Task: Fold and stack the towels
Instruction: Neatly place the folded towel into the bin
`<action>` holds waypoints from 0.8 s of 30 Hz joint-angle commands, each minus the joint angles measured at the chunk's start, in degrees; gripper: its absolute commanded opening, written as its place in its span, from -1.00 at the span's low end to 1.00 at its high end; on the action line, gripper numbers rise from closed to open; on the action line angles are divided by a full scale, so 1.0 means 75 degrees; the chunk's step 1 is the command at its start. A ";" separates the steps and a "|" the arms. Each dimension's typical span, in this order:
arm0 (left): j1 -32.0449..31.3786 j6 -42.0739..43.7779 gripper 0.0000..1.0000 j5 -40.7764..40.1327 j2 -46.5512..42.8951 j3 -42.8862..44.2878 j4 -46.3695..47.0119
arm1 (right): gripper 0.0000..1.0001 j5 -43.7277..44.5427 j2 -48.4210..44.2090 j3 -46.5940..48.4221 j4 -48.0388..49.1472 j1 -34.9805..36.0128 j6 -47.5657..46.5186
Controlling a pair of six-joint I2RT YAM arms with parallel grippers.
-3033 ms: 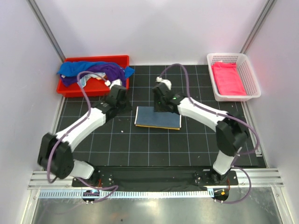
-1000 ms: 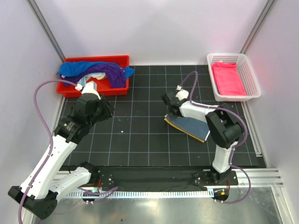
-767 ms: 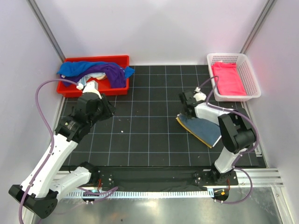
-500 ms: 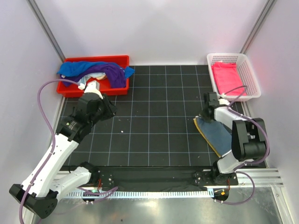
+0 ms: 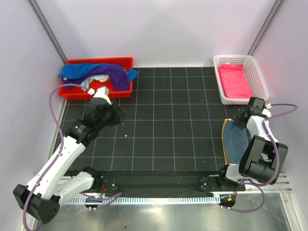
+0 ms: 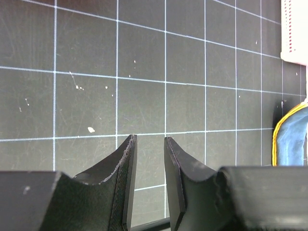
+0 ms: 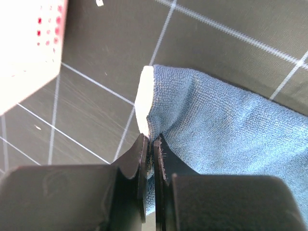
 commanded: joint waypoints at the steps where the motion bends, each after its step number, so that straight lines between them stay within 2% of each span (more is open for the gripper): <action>1: 0.0044 0.0109 -0.35 0.0235 -0.0063 -0.0140 0.0490 | -0.98 -0.0522 -0.0280 0.0624 0.0011 -0.0248 -0.0073; 10: 0.0032 0.0086 -0.37 0.0434 -0.0250 -0.0269 0.0618 | -0.98 -0.0393 -0.0257 0.1807 0.0234 -0.0342 0.0325; 18: 0.0032 0.0027 -0.39 0.0680 -0.0215 -0.0224 0.0783 | -0.98 -0.0218 0.0937 0.2546 0.1333 -0.0331 0.0747; 24: 0.0032 0.0074 -0.38 0.0505 -0.0297 -0.0164 0.0689 | -0.98 0.0473 0.1477 0.3435 0.1793 -0.0109 0.0783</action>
